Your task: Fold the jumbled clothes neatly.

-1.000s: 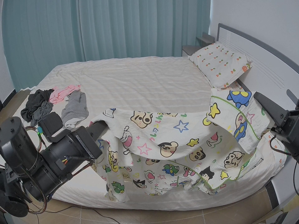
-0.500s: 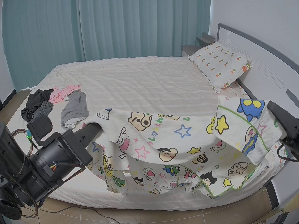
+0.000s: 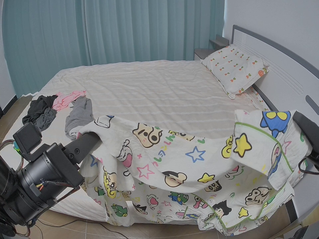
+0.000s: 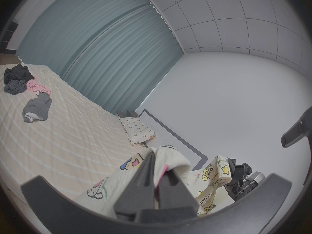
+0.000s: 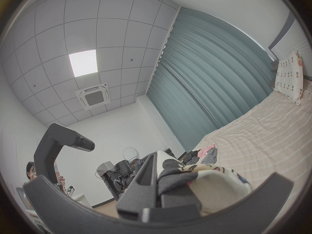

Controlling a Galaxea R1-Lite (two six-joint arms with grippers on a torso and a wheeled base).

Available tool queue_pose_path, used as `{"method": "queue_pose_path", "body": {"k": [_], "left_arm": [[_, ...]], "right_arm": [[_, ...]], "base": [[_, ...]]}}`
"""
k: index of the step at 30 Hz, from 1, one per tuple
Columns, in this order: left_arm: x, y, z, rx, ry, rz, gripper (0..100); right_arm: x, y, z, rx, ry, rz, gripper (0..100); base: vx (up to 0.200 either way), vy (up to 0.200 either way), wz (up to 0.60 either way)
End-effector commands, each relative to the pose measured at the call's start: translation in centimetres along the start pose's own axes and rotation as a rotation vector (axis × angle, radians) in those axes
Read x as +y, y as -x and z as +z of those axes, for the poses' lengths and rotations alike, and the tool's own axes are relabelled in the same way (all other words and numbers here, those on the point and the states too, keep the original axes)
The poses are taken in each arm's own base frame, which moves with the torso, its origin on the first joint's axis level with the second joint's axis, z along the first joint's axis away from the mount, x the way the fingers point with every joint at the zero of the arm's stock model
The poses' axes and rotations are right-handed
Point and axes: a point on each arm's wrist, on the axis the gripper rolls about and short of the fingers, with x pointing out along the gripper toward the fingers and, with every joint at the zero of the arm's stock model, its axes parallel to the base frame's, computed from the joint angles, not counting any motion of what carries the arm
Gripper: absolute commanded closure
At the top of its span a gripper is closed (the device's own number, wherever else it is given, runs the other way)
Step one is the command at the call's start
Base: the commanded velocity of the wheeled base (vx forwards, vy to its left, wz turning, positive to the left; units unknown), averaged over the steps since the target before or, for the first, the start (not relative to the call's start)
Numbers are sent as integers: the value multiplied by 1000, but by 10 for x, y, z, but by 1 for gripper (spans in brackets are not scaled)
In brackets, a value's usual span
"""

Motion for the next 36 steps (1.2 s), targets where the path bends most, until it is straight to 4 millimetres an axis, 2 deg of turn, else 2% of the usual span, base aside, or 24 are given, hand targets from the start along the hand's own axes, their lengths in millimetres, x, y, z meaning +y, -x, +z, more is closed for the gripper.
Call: {"method": "queue_pose_path", "body": {"k": [1, 2, 3, 6, 10, 12, 16, 23, 36], "left_arm": [[10, -10, -9, 33, -18, 58, 100], [10, -10, -9, 33, -18, 58, 100], [23, -22, -17, 57, -41, 127, 100], [38, -37, -23, 73, -58, 201, 100], [49, -51, -30, 102, -65, 248, 100], [59, -65, -38, 120, -70, 293, 100], [77, -84, -40, 112, -70, 355, 100], [97, -110, -44, 104, -70, 405, 100], [127, -145, -55, 118, -85, 463, 100]], "right_arm": [[-18, -13, -2, 20, -3, -68, 100], [-18, -13, -2, 20, -3, -68, 100], [-31, -20, -1, 19, 5, -122, 100], [-51, -30, 5, 6, 19, -193, 100], [-76, -41, 7, 8, 25, -262, 100], [-86, -46, 6, 14, 21, -284, 100], [-100, -55, 4, 24, 12, -305, 100], [-146, -70, -3, 53, 26, -395, 100], [-190, -86, -10, 67, 62, -458, 100]], "base": [[0, 0, 0], [0, 0, 0], [0, 0, 0], [0, 0, 0], [0, 0, 0], [0, 0, 0], [0, 0, 0], [0, 0, 0], [200, 0, 0]]}}
